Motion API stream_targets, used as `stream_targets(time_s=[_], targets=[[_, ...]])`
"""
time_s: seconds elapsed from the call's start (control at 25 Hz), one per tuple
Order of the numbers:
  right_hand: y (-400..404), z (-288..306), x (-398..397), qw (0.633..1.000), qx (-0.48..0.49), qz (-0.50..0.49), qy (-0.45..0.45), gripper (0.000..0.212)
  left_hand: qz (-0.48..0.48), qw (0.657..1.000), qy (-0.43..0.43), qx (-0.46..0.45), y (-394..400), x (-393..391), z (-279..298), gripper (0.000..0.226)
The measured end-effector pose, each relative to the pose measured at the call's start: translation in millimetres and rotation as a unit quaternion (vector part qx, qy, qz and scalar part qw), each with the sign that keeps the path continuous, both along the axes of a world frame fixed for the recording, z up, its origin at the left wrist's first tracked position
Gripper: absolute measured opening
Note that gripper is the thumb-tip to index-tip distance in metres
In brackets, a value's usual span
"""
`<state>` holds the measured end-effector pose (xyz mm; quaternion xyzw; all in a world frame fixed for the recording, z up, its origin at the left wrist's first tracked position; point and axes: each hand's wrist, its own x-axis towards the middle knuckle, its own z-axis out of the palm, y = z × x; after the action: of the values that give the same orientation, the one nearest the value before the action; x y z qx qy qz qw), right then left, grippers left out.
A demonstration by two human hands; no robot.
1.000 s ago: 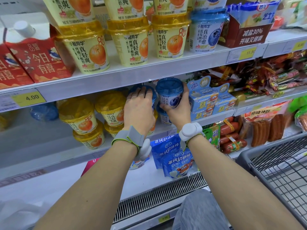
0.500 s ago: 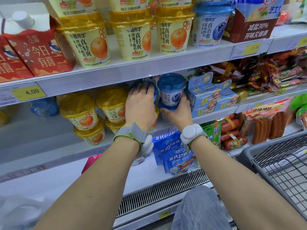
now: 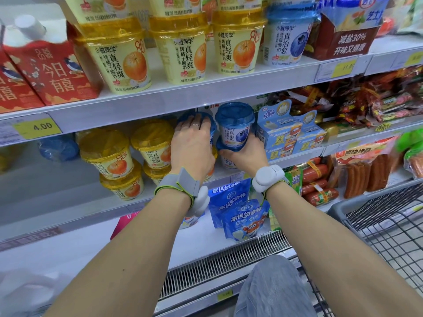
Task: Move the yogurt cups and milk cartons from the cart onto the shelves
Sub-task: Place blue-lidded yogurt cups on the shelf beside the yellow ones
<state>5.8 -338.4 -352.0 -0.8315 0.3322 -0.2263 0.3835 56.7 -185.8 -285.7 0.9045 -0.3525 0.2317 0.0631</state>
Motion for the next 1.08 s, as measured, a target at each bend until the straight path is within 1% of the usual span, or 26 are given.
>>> stream_targets(time_s=[0.08, 0.2, 0.24, 0.4, 0.68, 1.08], targets=[[-1, 0, -2, 1.000, 0.000, 0.003, 0.003, 0.091, 0.003, 1.000, -0.002, 0.002, 0, 0, 0, 0.064], [-2, 2, -4, 1.000, 0.003, 0.008, 0.007, 0.097, 0.003, 1.000, -0.003, 0.005, 0, 0, 0, 0.064], [-4, 3, -4, 1.000, 0.007, 0.013, 0.009, 0.096, 0.003, 1.000, -0.002, 0.004, 0, 0, -1, 0.063], [-12, 2, -5, 0.999, 0.023, 0.032, 0.019, 0.079, 0.004, 1.000, 0.001, 0.002, -1, 1, 0, 0.063], [-12, -3, -9, 0.999, 0.013, 0.034, 0.012, 0.081, 0.004, 1.000, -0.003, -0.007, -1, 1, -2, 0.064], [-9, -2, -13, 0.999, 0.027, 0.036, -0.004, 0.074, 0.002, 1.000, -0.003, -0.010, -2, 2, -3, 0.065]])
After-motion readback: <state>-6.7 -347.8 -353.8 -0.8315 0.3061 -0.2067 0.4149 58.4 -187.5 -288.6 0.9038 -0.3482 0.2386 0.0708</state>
